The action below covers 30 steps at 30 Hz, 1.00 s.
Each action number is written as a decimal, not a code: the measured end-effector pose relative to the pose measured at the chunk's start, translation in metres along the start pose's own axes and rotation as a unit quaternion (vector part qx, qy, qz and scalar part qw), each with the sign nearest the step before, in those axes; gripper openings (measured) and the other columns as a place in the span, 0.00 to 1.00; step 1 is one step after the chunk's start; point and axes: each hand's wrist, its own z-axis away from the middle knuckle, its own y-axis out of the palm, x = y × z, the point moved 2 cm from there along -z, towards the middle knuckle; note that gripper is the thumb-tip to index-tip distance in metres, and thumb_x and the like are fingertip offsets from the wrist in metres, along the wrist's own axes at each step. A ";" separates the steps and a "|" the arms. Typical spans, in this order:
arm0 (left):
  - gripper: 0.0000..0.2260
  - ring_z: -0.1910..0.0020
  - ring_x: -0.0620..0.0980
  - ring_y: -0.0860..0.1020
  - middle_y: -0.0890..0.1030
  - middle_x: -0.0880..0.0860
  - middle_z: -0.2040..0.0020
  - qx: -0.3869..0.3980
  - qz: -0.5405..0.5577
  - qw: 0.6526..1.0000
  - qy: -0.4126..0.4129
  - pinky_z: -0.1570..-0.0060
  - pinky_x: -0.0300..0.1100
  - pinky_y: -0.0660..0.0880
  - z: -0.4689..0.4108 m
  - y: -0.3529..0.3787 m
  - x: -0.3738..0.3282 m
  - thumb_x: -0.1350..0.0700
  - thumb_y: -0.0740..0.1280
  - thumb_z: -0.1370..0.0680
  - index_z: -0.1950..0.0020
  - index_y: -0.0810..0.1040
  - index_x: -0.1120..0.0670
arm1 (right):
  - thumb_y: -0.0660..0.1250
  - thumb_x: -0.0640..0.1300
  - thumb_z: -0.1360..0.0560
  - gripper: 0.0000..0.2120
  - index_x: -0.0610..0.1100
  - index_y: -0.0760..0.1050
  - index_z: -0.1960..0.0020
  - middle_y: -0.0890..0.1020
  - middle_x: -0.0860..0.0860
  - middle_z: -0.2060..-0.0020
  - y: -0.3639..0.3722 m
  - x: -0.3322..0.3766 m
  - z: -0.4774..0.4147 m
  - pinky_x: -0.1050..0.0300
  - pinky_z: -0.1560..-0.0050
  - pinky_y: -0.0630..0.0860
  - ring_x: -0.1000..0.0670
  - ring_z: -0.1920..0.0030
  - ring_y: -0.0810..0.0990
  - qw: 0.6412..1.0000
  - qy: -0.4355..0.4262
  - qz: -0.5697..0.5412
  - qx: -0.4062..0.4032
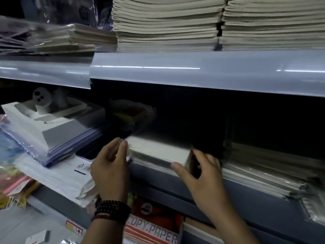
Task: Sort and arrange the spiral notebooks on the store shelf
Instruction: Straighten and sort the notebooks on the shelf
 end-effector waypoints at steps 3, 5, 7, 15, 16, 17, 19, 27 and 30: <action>0.09 0.49 0.31 0.80 0.84 0.41 0.48 0.010 -0.007 1.000 0.015 0.53 0.23 0.74 -0.009 0.013 0.008 0.53 0.72 0.21 0.41 0.84 0.49 | 0.63 0.68 0.28 0.26 0.57 0.72 0.35 0.69 0.66 0.48 0.003 -0.006 -0.010 0.63 0.41 0.64 0.60 0.40 0.64 1.000 -0.003 0.024 -0.010; 0.10 0.44 0.35 0.81 0.84 0.41 0.46 0.021 -0.024 0.999 0.015 0.45 0.30 0.75 -0.014 0.018 0.016 0.52 0.71 0.21 0.39 0.84 0.48 | 0.63 0.67 0.26 0.19 0.58 0.73 0.41 0.69 0.67 0.50 0.004 -0.008 -0.014 0.66 0.46 0.64 0.60 0.42 0.66 1.000 -0.002 0.030 -0.007; 0.09 0.43 0.39 0.81 0.85 0.42 0.46 0.021 -0.046 0.999 0.018 0.40 0.40 0.76 -0.018 0.020 0.022 0.52 0.70 0.20 0.40 0.84 0.47 | 0.62 0.68 0.26 0.16 0.62 0.72 0.43 0.70 0.66 0.50 0.005 -0.009 -0.016 0.68 0.46 0.64 0.60 0.42 0.67 1.000 0.000 0.025 0.001; 0.07 0.52 0.37 0.81 0.83 0.41 0.53 0.047 -0.143 0.988 0.031 0.54 0.29 0.72 -0.022 0.016 0.028 0.56 0.69 0.22 0.45 0.83 0.51 | 0.69 0.59 0.24 0.30 0.58 0.65 0.25 0.62 0.67 0.51 0.008 -0.015 -0.018 0.66 0.43 0.63 0.58 0.41 0.66 0.999 0.027 0.035 0.022; 0.07 0.53 0.34 0.81 0.84 0.41 0.53 0.062 -0.143 0.987 0.027 0.55 0.30 0.73 -0.024 0.015 0.027 0.56 0.69 0.22 0.45 0.83 0.50 | 0.69 0.58 0.24 0.30 0.56 0.65 0.24 0.62 0.66 0.51 0.007 -0.016 -0.017 0.66 0.42 0.63 0.57 0.41 0.67 0.999 0.026 0.038 0.023; 0.07 0.54 0.31 0.80 0.84 0.41 0.53 0.081 -0.144 0.986 0.025 0.54 0.33 0.75 -0.025 0.012 0.027 0.55 0.69 0.21 0.44 0.82 0.49 | 0.69 0.58 0.23 0.31 0.55 0.64 0.24 0.63 0.64 0.50 0.007 -0.017 -0.016 0.66 0.42 0.63 0.57 0.41 0.68 0.999 0.022 0.040 0.025; 0.08 0.53 0.30 0.80 0.83 0.41 0.51 0.117 -0.153 0.981 0.025 0.50 0.38 0.78 -0.024 0.007 0.024 0.55 0.70 0.21 0.43 0.81 0.48 | 0.68 0.58 0.23 0.30 0.54 0.64 0.24 0.66 0.60 0.45 0.007 -0.017 -0.012 0.68 0.40 0.64 0.59 0.42 0.69 0.999 0.012 0.036 0.023; 0.11 0.44 0.35 0.75 0.79 0.43 0.43 0.137 -0.183 0.957 0.181 0.45 0.25 0.68 0.029 0.001 -0.016 0.56 0.69 0.21 0.39 0.79 0.48 | 0.71 0.53 0.23 0.21 0.60 0.72 0.31 0.72 0.68 0.37 -0.010 -0.019 0.026 0.63 0.37 0.72 0.64 0.37 0.72 0.994 -0.023 -0.100 -0.045; 0.10 0.40 0.37 0.77 0.81 0.41 0.42 0.218 -0.149 0.951 0.162 0.41 0.36 0.72 0.058 0.014 -0.026 0.54 0.70 0.20 0.39 0.79 0.47 | 0.70 0.52 0.23 0.20 0.63 0.71 0.34 0.75 0.65 0.37 -0.030 -0.020 0.044 0.64 0.39 0.72 0.64 0.37 0.73 0.991 -0.024 -0.119 -0.054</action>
